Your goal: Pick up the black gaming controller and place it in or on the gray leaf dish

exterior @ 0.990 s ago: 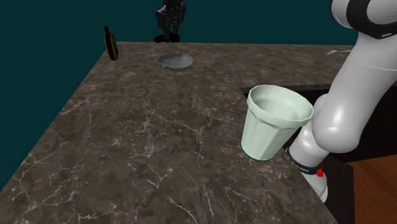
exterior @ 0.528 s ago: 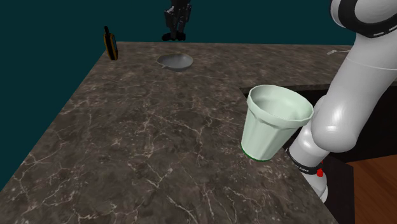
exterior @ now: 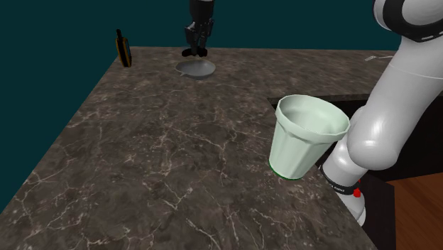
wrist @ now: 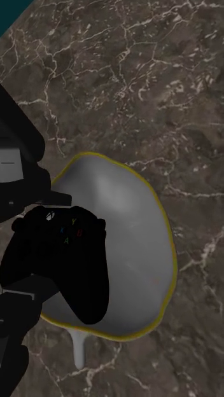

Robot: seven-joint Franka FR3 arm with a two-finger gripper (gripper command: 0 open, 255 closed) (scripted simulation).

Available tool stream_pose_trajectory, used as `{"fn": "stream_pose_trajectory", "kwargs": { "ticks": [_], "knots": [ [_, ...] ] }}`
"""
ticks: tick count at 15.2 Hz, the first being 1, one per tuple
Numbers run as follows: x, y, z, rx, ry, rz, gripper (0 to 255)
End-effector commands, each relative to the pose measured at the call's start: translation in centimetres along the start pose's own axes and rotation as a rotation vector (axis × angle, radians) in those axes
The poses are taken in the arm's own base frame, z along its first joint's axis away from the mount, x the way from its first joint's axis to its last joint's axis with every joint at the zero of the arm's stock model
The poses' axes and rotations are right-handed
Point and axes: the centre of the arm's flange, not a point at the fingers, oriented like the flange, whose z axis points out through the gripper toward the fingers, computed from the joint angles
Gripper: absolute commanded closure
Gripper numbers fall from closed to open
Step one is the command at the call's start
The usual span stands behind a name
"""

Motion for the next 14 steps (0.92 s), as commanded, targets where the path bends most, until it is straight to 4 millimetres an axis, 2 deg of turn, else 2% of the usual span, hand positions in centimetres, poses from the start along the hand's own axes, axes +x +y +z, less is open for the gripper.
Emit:
{"fn": "stream_pose_trajectory", "kwargs": {
  "ticks": [1, 6, 14],
  "knots": [
    [-0.1, -0.2, 1.1, 0.000, 0.001, 0.000, 255],
    [-0.6, -0.5, 3.9, 0.000, 0.001, 0.000, 255],
    [-0.6, -0.5, 3.9, 0.000, 0.001, 0.000, 255]
  ]
}}
